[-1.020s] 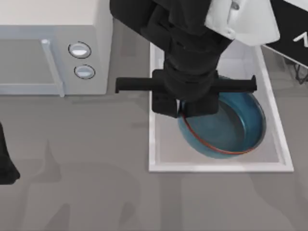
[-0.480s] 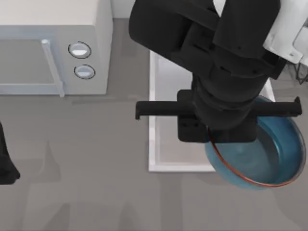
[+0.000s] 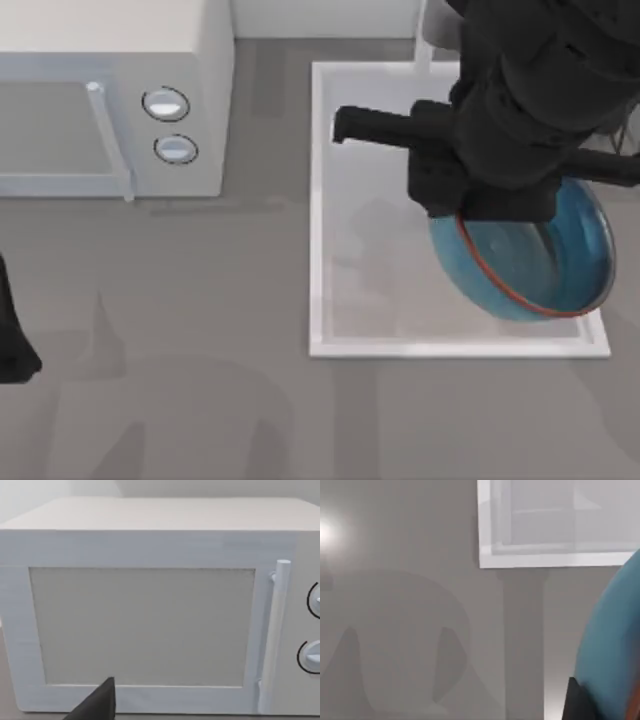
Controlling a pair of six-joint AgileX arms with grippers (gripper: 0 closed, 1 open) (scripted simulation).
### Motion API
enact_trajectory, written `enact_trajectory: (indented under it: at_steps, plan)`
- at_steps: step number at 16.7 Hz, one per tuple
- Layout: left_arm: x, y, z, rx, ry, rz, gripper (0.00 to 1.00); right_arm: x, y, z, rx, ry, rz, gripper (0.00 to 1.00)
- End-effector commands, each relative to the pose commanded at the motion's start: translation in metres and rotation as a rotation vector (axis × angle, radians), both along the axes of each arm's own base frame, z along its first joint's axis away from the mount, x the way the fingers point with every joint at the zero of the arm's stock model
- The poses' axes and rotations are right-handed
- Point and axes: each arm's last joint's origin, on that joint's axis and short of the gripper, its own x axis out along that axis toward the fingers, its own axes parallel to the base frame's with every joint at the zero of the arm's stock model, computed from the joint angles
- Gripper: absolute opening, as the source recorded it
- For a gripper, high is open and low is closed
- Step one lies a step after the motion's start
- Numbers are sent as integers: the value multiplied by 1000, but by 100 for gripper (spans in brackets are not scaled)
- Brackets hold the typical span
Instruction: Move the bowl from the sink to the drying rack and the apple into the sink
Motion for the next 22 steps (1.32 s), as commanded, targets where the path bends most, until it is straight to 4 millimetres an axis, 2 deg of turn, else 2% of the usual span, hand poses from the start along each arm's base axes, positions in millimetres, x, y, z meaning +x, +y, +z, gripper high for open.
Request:
enact_trajectory:
  at_steps: [3, 7, 11, 13, 15, 18, 22]
  plan:
    - [0, 0, 0, 0, 0, 0, 100, 34, -46, 12, 183, -170, -11, 0]
    - [0, 0, 0, 0, 0, 0, 100, 70, -128, 32, 302, -531, -29, 0]
    - [0, 0, 0, 0, 0, 0, 100, 82, -220, 46, 197, -911, -59, 0]
    - [0, 0, 0, 0, 0, 0, 100, 80, -263, 51, 80, -1062, -81, 0]
    - [0, 0, 0, 0, 0, 0, 100, 74, -299, 54, -44, -1174, -98, 0]
    - [0, 0, 0, 0, 0, 0, 100, 63, -330, 59, -183, -1267, -111, 0]
    - [0, 0, 0, 0, 0, 0, 100, 59, -335, 60, -218, -1287, -114, 0]
